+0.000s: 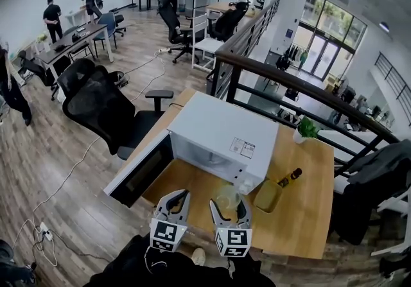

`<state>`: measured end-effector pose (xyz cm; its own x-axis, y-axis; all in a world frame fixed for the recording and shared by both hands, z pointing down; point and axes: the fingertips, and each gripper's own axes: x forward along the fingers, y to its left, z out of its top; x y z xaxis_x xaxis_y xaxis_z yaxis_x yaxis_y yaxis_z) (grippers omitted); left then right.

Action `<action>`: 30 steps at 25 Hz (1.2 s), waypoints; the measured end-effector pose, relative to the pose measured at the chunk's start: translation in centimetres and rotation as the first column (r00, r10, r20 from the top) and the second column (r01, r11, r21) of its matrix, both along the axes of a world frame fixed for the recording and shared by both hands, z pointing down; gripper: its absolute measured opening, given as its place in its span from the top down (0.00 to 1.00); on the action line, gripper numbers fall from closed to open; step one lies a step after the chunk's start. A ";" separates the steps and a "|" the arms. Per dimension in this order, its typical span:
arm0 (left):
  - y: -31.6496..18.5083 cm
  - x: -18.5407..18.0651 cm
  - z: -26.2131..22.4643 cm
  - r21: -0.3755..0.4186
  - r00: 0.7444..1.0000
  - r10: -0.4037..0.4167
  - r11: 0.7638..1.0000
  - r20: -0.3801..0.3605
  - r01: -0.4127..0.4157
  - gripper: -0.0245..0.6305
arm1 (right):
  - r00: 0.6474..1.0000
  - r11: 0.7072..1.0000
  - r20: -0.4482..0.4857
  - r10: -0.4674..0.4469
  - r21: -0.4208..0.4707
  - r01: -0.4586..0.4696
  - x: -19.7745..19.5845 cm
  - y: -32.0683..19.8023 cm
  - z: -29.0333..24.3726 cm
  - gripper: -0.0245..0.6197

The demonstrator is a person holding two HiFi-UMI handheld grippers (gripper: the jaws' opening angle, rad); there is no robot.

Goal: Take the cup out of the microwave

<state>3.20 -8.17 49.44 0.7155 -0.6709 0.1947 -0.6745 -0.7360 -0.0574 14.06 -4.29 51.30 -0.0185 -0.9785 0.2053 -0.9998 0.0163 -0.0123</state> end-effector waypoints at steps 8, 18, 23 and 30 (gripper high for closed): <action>2.3 1.4 0.7 -0.006 1.000 0.001 1.000 0.008 0.000 0.93 | 1.000 1.000 -0.001 -0.007 -0.002 0.007 1.0 2.4 0.7 0.38; 2.3 1.7 0.5 -0.004 1.000 -0.007 1.000 0.011 0.007 0.93 | 1.000 1.000 -0.006 -0.004 0.005 0.004 1.5 2.4 0.4 0.38; 2.2 1.7 0.6 -0.006 1.000 -0.008 1.000 0.016 0.008 0.93 | 1.000 1.000 -0.004 -0.010 0.005 0.010 1.4 2.3 0.4 0.38; 1.8 1.6 0.8 -0.007 1.000 -0.004 1.000 0.019 0.004 0.93 | 1.000 1.000 -0.014 -0.008 0.013 0.009 1.3 2.0 0.3 0.38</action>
<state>4.76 -6.34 50.22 0.7090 -0.6723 0.2129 -0.6763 -0.7338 -0.0648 15.32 -2.24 51.61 -0.0240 -0.9809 0.1929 -0.9997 0.0248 0.0018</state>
